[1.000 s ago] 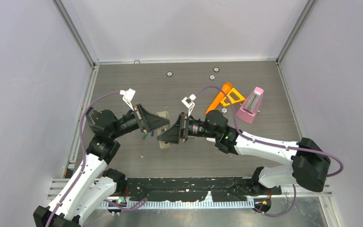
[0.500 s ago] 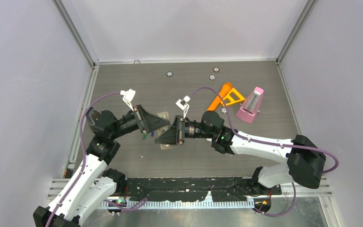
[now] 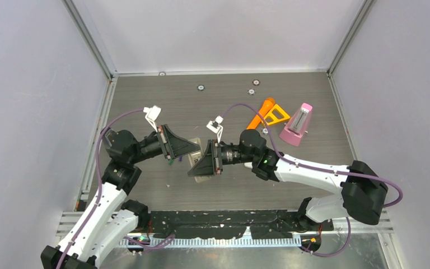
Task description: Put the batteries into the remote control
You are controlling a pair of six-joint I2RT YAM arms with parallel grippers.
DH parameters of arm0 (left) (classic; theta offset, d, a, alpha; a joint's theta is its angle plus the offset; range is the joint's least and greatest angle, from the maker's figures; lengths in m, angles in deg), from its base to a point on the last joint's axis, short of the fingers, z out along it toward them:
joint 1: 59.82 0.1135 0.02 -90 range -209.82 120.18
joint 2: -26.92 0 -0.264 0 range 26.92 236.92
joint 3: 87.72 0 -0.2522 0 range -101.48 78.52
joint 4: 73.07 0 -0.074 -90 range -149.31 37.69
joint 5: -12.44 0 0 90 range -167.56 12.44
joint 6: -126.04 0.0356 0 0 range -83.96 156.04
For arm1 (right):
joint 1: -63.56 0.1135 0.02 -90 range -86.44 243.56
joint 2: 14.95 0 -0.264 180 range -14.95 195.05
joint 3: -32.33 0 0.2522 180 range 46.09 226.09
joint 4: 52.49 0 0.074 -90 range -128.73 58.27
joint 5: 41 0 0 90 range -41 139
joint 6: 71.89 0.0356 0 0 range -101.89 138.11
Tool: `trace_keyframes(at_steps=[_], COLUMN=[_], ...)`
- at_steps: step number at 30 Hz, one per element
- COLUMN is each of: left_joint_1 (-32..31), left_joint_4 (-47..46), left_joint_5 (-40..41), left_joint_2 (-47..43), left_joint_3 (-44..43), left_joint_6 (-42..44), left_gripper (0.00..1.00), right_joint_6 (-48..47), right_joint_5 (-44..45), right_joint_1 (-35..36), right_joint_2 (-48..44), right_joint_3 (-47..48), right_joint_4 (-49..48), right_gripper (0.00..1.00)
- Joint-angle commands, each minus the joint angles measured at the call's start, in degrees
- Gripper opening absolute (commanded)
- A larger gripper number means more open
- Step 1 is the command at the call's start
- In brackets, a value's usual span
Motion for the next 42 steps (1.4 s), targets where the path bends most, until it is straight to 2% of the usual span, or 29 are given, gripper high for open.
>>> trace_keyframes(at_steps=[1,3,4,5,6,7,8,9,11,13,17,20,23,26,30,33,35,38,42], left_joint_1=[0.38,0.34,0.34,0.39,0.42,0.43,0.47,0.56,1.08,1.99,5.19,6.92,7.37,7.36,7.36,7.37,7.33,7.36,7.37], left_joint_4=[-5.42,-5.47,-5.46,-5.19,-4.28,-2.74,-1.02,1.07,7.23,14.16,27.43,34.87,39.87,42.49,43.68,44.22,45.75,48.64,50.96], left_joint_5=[-3.13,-3.17,-3.17,-2.58,-1.87,-1.26,-0.39,0.59,2.93,6.33,14.25,20.68,28.01,32.29,33.65,34.25,37.44,43.90,51.40], left_joint_2=[0.08,0.00,-0.06,-0.18,-0.26,-0.27,-0.28,-0.25,-0.36,-0.60,-0.73,-1.49,-2.83,-4.32,-5.09,-5.11,-5.39,-6.75,-9.35], left_joint_3=[0.03,0.26,0.44,0.63,0.67,0.36,-0.07,-0.56,-2.00,-4.48,-9.15,-11.75,-13.48,-14.28,-14.28,-14.43,-15.03,-16.29,-17.79], left_joint_6=[-1.13,-1.12,-1.16,-1.06,-0.67,0.49,1.43,2.46,5.43,9.23,16.19,19.90,22.50,23.34,23.29,23.03,22.51,22.10,22.01], left_gripper=[0.03,0.00,0.00,0.00,0.00,0.00,0.00,0.00,0.00,0.00,0.00,0.00,0.00,0.00,0.00,0.00,0.00,0.00,0.00], right_joint_6=[-0.83,-0.72,-0.67,-0.79,-0.93,-1.47,-1.88,-2.81,-4.24,-5.58,-9.65,-14.38,-18.76,-25.51,-34.07,-41.79,-44.29,-40.25,-28.97], right_joint_5=[-2.23,-1.56,-1.41,-1.10,-0.83,0.20,0.96,2.59,4.95,7.43,14.30,24.71,35.12,46.77,50.94,48.08,45.85,47.09,51.89], right_joint_1=[-0.68,-0.80,-0.89,-0.95,-1.06,-1.16,-1.35,-1.44,-1.77,-2.22,-3.55,-4.21,-4.85,-4.96,-5.39,-5.87,-5.88,-4.87,-0.25], right_joint_2=[-2.00,-2.17,-2.25,-2.53,-3.00,-3.41,-4.38,-4.98,-6.93,-9.16,-13.58,-16.81,-16.93,-14.13,-8.26,-2.45,2.03,10.13,18.30], right_joint_3=[2.42,2.56,2.68,2.76,2.89,2.91,2.66,2.53,1.76,1.13,0.60,0.81,3.21,6.55,9.42,12.44,15.40,21.93,26.73], right_joint_4=[1.70,2.34,2.82,3.32,3.71,4.77,5.40,6.58,8.21,10.73,19.08,27.14,39.59,49.85,54.27,54.60,54.45,54.85,50.45], right_gripper=[0.12,0.16,0.23,0.36,0.43,0.59,0.66,0.78,0.87,0.91,0.92,0.91,0.85,0.73,0.59,0.57,0.58,0.61,0.66])
